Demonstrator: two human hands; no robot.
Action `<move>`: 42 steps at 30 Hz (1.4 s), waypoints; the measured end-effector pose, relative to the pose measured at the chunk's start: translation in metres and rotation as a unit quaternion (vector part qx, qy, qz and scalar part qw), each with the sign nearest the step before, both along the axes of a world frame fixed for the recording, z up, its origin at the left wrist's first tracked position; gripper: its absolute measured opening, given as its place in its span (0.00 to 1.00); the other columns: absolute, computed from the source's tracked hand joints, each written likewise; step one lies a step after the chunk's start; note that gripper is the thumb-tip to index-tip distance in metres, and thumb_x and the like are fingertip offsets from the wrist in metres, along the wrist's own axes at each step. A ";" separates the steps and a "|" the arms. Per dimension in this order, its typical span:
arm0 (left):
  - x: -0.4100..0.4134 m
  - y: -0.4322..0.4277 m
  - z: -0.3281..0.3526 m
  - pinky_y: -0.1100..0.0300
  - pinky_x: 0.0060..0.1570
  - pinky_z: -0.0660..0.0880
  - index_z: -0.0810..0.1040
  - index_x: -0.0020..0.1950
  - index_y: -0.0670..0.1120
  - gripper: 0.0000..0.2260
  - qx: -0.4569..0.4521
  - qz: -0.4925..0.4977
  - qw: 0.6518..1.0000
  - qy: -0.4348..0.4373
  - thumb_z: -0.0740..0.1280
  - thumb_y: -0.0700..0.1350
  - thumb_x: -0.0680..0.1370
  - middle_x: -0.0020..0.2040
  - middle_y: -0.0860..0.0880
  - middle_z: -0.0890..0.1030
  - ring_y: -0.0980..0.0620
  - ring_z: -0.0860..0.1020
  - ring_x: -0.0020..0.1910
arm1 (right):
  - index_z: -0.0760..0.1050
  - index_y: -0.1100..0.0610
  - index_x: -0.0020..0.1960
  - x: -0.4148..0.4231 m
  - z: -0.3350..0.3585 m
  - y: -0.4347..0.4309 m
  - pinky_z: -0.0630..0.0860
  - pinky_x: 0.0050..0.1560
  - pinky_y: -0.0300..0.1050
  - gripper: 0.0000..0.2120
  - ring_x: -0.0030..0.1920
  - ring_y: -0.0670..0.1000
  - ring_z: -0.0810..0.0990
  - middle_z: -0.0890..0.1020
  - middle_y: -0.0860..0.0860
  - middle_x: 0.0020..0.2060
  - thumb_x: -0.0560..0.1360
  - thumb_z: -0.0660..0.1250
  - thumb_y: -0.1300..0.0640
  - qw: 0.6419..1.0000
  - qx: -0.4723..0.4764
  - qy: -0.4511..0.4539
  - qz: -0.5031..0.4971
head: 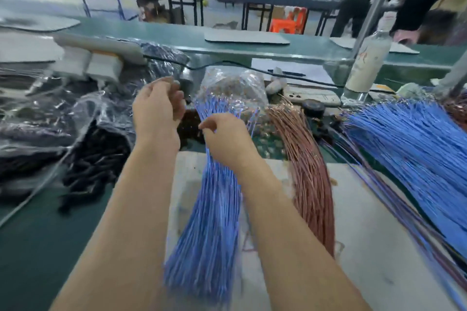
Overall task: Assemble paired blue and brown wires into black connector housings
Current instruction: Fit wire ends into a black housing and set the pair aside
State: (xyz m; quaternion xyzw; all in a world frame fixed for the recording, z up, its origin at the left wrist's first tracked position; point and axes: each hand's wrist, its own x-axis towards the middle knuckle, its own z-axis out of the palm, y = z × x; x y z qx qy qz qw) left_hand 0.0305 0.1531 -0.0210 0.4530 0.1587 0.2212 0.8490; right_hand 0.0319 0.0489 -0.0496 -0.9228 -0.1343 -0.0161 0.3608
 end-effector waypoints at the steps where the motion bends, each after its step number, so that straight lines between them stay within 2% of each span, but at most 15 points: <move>1: -0.002 0.011 -0.002 0.68 0.28 0.68 0.73 0.46 0.46 0.08 -0.011 0.018 1.000 0.006 0.57 0.37 0.79 0.36 0.52 0.76 0.60 0.72 0.28 | 0.78 0.57 0.59 0.003 -0.004 0.012 0.73 0.58 0.48 0.13 0.58 0.57 0.76 0.80 0.56 0.57 0.78 0.59 0.62 1.000 -0.009 0.004 0.003; 7: -0.010 0.044 -0.008 0.67 0.30 0.70 0.73 0.44 0.47 0.09 -0.045 0.074 0.996 0.014 0.57 0.35 0.78 0.37 0.52 0.77 0.58 0.73 0.31 | 0.71 0.52 0.66 0.018 -0.026 0.056 0.69 0.45 0.46 0.19 0.57 0.57 0.75 0.75 0.54 0.59 0.77 0.61 0.63 0.994 -0.108 -0.029 -0.014; 11: -0.008 0.042 -0.008 0.67 0.31 0.70 0.73 0.47 0.46 0.08 -0.021 0.078 0.997 0.020 0.57 0.36 0.78 0.39 0.52 0.77 0.59 0.74 0.32 | 0.70 0.56 0.61 0.022 -0.032 0.068 0.70 0.43 0.47 0.12 0.52 0.57 0.76 0.78 0.55 0.54 0.77 0.61 0.61 0.988 -0.134 -0.054 -0.043; 14: -0.008 0.030 -0.011 0.67 0.34 0.71 0.73 0.50 0.47 0.07 0.040 0.077 0.996 0.016 0.59 0.37 0.78 0.41 0.52 0.78 0.59 0.75 0.34 | 0.71 0.57 0.52 0.021 -0.024 0.057 0.69 0.41 0.45 0.04 0.46 0.53 0.75 0.78 0.53 0.46 0.78 0.62 0.60 0.998 -0.013 -0.038 -0.051; 17: -0.008 0.016 -0.016 0.64 0.44 0.75 0.74 0.51 0.49 0.07 0.198 0.049 0.979 0.004 0.63 0.38 0.78 0.45 0.51 0.79 0.56 0.77 0.41 | 0.75 0.55 0.47 0.020 0.000 0.019 0.72 0.39 0.38 0.03 0.42 0.48 0.77 0.79 0.49 0.40 0.78 0.64 0.56 0.988 0.143 -0.022 -0.050; 19: -0.010 0.004 -0.017 0.62 0.48 0.76 0.77 0.51 0.50 0.05 0.304 -0.029 0.952 0.017 0.64 0.42 0.78 0.46 0.52 0.81 0.57 0.79 0.44 | 0.79 0.57 0.48 0.017 0.016 -0.014 0.77 0.42 0.40 0.08 0.42 0.48 0.81 0.82 0.50 0.41 0.78 0.65 0.53 0.982 0.182 -0.030 -0.039; 21: -0.011 -0.014 -0.018 0.64 0.44 0.78 0.79 0.49 0.50 0.04 0.339 -0.142 0.930 0.024 0.64 0.45 0.79 0.42 0.53 0.82 0.60 0.80 0.40 | 0.81 0.57 0.47 0.012 0.025 -0.044 0.75 0.39 0.35 0.09 0.35 0.40 0.80 0.83 0.48 0.37 0.78 0.66 0.53 0.977 0.205 -0.041 -0.034; 23: -0.011 -0.033 -0.020 0.67 0.36 0.78 0.78 0.45 0.47 0.06 0.314 -0.227 0.921 0.022 0.64 0.44 0.80 0.36 0.52 0.82 0.61 0.80 0.33 | 0.80 0.57 0.45 0.007 0.025 -0.063 0.74 0.35 0.33 0.07 0.31 0.39 0.78 0.82 0.49 0.35 0.77 0.67 0.55 0.971 0.233 -0.036 -0.039; 26: -0.012 -0.053 -0.023 0.67 0.33 0.77 0.77 0.44 0.42 0.06 0.213 -0.290 0.933 0.024 0.63 0.41 0.80 0.31 0.51 0.81 0.59 0.80 0.30 | 0.76 0.59 0.42 0.003 0.016 -0.079 0.79 0.38 0.41 0.05 0.35 0.48 0.79 0.82 0.56 0.37 0.76 0.69 0.58 0.953 0.294 -0.019 -0.065; 28: -0.012 -0.057 -0.027 0.68 0.34 0.77 0.76 0.44 0.42 0.06 0.160 -0.316 0.935 0.029 0.64 0.41 0.79 0.31 0.50 0.81 0.58 0.81 0.32 | 0.76 0.61 0.42 0.002 0.008 -0.084 0.78 0.40 0.45 0.06 0.35 0.51 0.79 0.82 0.59 0.36 0.75 0.69 0.59 0.949 0.305 -0.024 -0.075; 33: -0.008 -0.049 -0.038 0.68 0.36 0.78 0.77 0.47 0.40 0.03 0.112 -0.319 0.939 0.056 0.65 0.40 0.78 0.32 0.49 0.81 0.59 0.80 0.30 | 0.80 0.56 0.42 0.001 -0.009 -0.075 0.79 0.42 0.45 0.07 0.36 0.48 0.80 0.83 0.54 0.36 0.77 0.66 0.59 0.942 0.329 -0.003 -0.066; 35: -0.005 -0.043 -0.041 0.69 0.32 0.77 0.77 0.46 0.39 0.03 0.045 -0.276 0.958 0.066 0.65 0.38 0.78 0.34 0.47 0.81 0.59 0.79 0.29 | 0.81 0.55 0.46 0.001 -0.017 -0.071 0.76 0.42 0.41 0.05 0.38 0.46 0.79 0.83 0.51 0.39 0.77 0.67 0.56 0.966 0.245 -0.004 -0.079; 37: -0.002 -0.036 -0.043 0.69 0.31 0.77 0.77 0.44 0.38 0.04 -0.034 -0.242 0.967 0.066 0.64 0.38 0.78 0.36 0.46 0.80 0.58 0.79 0.30 | 0.80 0.55 0.50 -0.001 -0.024 -0.066 0.74 0.46 0.38 0.08 0.42 0.44 0.79 0.82 0.47 0.41 0.75 0.69 0.51 0.993 0.093 0.014 -0.076; 39: -0.001 -0.032 -0.045 0.68 0.32 0.78 0.77 0.43 0.38 0.05 -0.115 -0.234 0.963 0.065 0.65 0.38 0.78 0.37 0.45 0.80 0.56 0.80 0.31 | 0.77 0.53 0.52 -0.006 -0.029 -0.059 0.75 0.49 0.42 0.14 0.45 0.46 0.78 0.80 0.46 0.43 0.73 0.70 0.45 0.997 -0.015 0.056 -0.060; 42: -0.002 -0.031 -0.045 0.66 0.32 0.79 0.77 0.44 0.37 0.05 -0.186 -0.236 0.951 0.069 0.65 0.38 0.77 0.37 0.44 0.79 0.54 0.80 0.32 | 0.73 0.54 0.56 -0.011 -0.029 -0.048 0.74 0.48 0.45 0.19 0.48 0.50 0.77 0.78 0.49 0.46 0.72 0.71 0.44 0.993 -0.070 0.069 -0.060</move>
